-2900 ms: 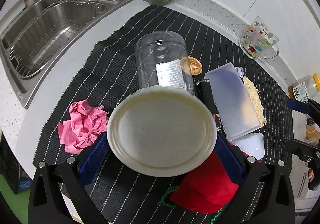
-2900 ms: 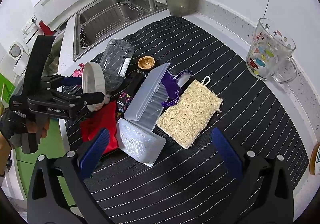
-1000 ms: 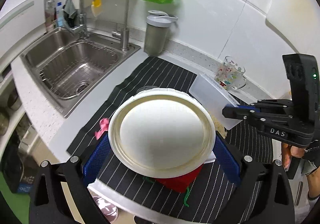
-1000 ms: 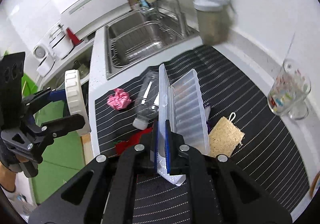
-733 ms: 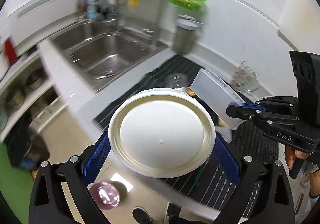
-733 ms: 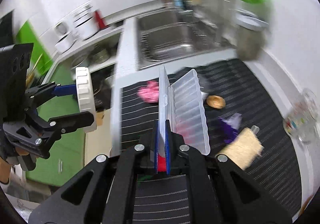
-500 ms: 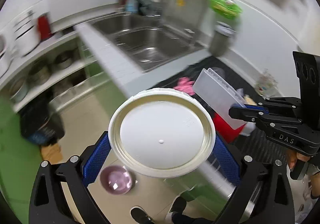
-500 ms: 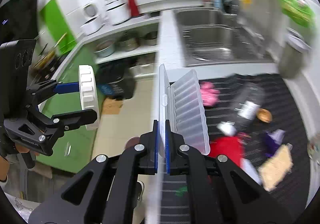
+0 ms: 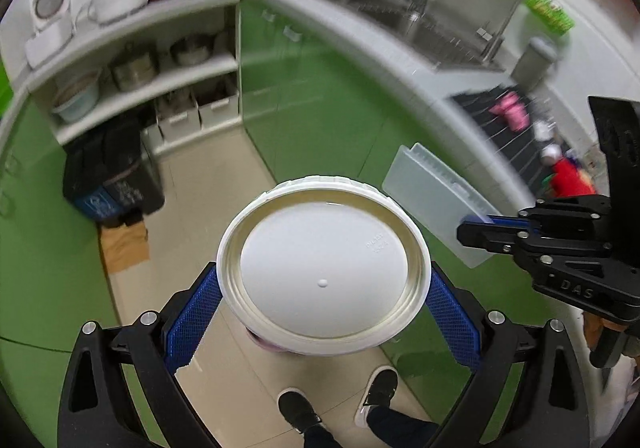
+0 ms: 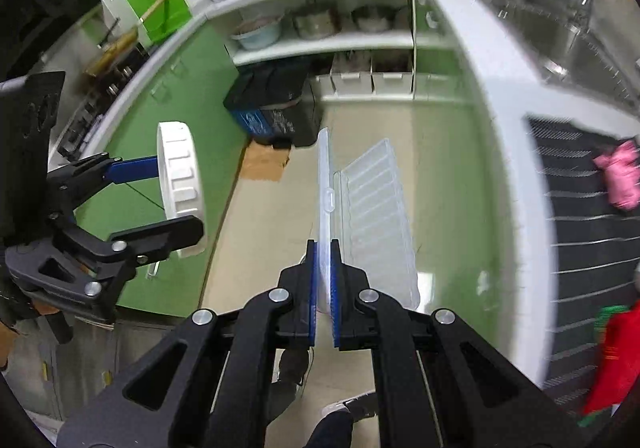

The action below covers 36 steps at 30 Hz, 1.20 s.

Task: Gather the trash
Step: 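Carry the lid and box down toward the pink trash bin with both tools, then open the left tool over the bin while the right tool releases the box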

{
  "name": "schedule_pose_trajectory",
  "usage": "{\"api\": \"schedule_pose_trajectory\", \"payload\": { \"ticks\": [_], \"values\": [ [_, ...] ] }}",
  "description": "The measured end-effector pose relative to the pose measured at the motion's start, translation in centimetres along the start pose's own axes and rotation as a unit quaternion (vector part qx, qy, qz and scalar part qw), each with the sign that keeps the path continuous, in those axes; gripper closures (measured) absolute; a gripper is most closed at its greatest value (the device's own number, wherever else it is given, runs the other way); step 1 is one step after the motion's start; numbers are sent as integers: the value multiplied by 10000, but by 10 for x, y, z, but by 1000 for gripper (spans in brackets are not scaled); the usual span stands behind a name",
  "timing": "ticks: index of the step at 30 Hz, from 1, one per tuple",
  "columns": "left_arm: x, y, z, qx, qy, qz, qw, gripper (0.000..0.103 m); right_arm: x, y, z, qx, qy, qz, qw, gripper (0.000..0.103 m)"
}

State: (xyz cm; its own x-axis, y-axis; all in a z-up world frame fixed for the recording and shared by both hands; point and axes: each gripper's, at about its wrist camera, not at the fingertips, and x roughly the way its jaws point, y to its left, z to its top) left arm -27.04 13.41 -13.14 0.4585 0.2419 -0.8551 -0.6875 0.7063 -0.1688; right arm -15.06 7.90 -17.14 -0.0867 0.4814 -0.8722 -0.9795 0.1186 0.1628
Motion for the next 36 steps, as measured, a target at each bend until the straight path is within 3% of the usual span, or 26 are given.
{"api": "schedule_pose_trajectory", "payload": {
  "ticks": [6,10,15,20,28,36],
  "values": [
    [125,48,-56,-177,322,-62,9993,9,112,-22,-41,100,311,-121,9994,98],
    [199,71,-90,-405,497,-104,9979,9,164,-39,-66,187,456,-147,9987,98],
    [244,94,-118,-670,653,-127,9955,6,215,-53,-85,189,585,-126,9980,98],
    [249,109,-129,-809,640,-93,9946,6,245,-49,-91,124,709,-60,9974,98],
    [211,134,-128,-1131,412,-18,9927,6,270,-26,-90,-77,921,124,9956,98],
    [192,161,-142,-1281,281,202,9912,6,321,-2,-89,-359,1141,370,9921,98]
  ]
}}
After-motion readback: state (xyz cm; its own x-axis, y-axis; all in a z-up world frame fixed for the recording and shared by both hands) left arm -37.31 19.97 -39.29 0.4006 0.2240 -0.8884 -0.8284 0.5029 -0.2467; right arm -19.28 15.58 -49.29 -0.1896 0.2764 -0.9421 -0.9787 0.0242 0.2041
